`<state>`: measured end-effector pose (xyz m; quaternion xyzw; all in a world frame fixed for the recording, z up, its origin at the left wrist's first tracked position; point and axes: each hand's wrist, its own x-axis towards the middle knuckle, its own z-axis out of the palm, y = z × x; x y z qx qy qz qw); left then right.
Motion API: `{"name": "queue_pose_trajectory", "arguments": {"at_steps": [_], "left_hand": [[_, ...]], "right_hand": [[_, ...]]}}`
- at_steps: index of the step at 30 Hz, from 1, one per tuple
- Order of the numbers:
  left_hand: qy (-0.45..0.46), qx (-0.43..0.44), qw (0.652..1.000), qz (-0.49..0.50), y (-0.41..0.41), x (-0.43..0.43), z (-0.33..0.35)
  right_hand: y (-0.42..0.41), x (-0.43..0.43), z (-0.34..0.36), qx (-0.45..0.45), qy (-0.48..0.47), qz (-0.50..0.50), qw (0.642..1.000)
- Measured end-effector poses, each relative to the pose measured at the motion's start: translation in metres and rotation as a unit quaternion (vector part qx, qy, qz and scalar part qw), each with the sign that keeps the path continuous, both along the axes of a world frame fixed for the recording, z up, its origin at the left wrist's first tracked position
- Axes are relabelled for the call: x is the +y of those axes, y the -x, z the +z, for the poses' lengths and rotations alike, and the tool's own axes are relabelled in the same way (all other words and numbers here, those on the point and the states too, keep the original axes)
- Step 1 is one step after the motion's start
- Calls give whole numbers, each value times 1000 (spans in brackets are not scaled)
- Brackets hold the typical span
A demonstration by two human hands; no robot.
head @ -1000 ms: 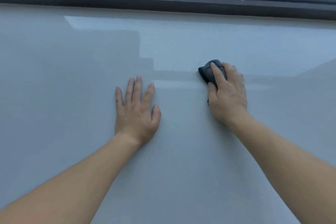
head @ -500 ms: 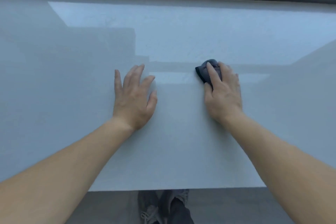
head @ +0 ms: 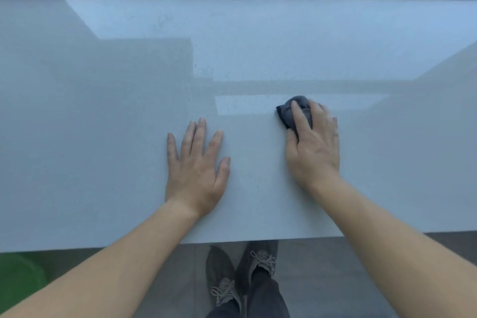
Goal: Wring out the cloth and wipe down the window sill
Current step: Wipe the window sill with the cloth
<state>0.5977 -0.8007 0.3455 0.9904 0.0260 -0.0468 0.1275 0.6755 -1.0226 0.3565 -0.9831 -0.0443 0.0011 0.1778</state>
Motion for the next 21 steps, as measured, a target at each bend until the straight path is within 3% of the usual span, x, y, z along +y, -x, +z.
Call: {"name": "queue_pose_trajectory", "arguments": {"at_steps": [2,6,8,11,13,18,21], "left_hand": [[2,-4,1000,1,0,0,0],[-1,-5,1000,0,0,0,-1],[-2,-3,1000,6,0,2,-1],[-2,3,1000,6,0,0,0],[4,5,1000,8,0,-1,1],[49,-4,998,33,-1,-4,10],[63,-19,998,15,2,-17,16]], "right_hand": [[47,12,-3,-16,-5,93,996],[104,-8,-8,-15,28,302,953],[85,-22,-7,-19,46,263,964],[52,-35,0,7,10,38,999],[62,-23,2,4,3,-19,1000],[140,-9,-3,-8,25,201,979],[129,-43,0,3,49,241,969]]}}
